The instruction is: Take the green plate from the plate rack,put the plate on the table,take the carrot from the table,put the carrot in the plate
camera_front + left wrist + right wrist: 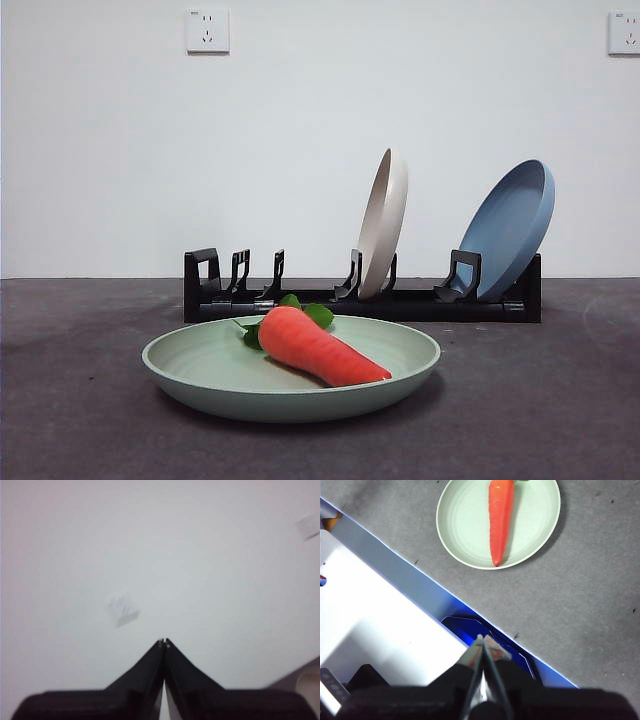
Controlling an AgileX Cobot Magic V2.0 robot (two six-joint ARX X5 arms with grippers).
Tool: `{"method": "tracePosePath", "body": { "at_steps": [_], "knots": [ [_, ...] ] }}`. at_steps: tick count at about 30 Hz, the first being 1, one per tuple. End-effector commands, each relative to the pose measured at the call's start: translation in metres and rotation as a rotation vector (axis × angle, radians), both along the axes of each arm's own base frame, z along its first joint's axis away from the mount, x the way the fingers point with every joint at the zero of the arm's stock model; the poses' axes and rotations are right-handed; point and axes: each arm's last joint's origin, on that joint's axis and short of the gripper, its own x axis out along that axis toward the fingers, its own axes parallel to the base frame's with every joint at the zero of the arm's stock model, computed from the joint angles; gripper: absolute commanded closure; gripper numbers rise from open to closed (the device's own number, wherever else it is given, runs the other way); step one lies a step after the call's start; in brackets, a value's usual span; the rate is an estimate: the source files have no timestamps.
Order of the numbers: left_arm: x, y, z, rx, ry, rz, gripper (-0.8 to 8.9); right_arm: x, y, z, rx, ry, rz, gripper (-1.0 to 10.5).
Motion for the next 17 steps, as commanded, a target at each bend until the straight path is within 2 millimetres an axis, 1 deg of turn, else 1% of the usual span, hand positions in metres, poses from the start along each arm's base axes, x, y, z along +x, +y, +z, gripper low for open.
{"method": "tracePosePath", "body": {
  "at_steps": [1,3,6,9,14,17],
  "knots": [
    [0.009,0.004,-0.055,-0.092,0.098,0.058,8.14,-0.001,-0.001,0.0,0.005,-0.009,0.001,9.5],
    [0.008,0.007,-0.086,-0.118,0.14,0.101,8.14,-0.002,-0.001,0.001,0.007,-0.011,0.001,9.5],
    [0.006,0.009,-0.127,-0.121,0.197,0.135,8.15,-0.002,-0.001,0.001,0.007,-0.012,0.001,9.5],
    [0.004,0.009,-0.161,-0.123,0.244,0.145,8.15,-0.002,-0.001,0.001,0.008,-0.012,0.001,9.5],
    [0.003,0.009,-0.206,-0.127,0.3,0.147,8.15,-0.002,-0.001,0.001,0.007,-0.012,0.001,9.5],
    [0.002,0.009,-0.223,-0.142,0.323,0.145,8.15,-0.002,-0.001,0.001,0.008,-0.012,0.001,9.5]
  ]
}}
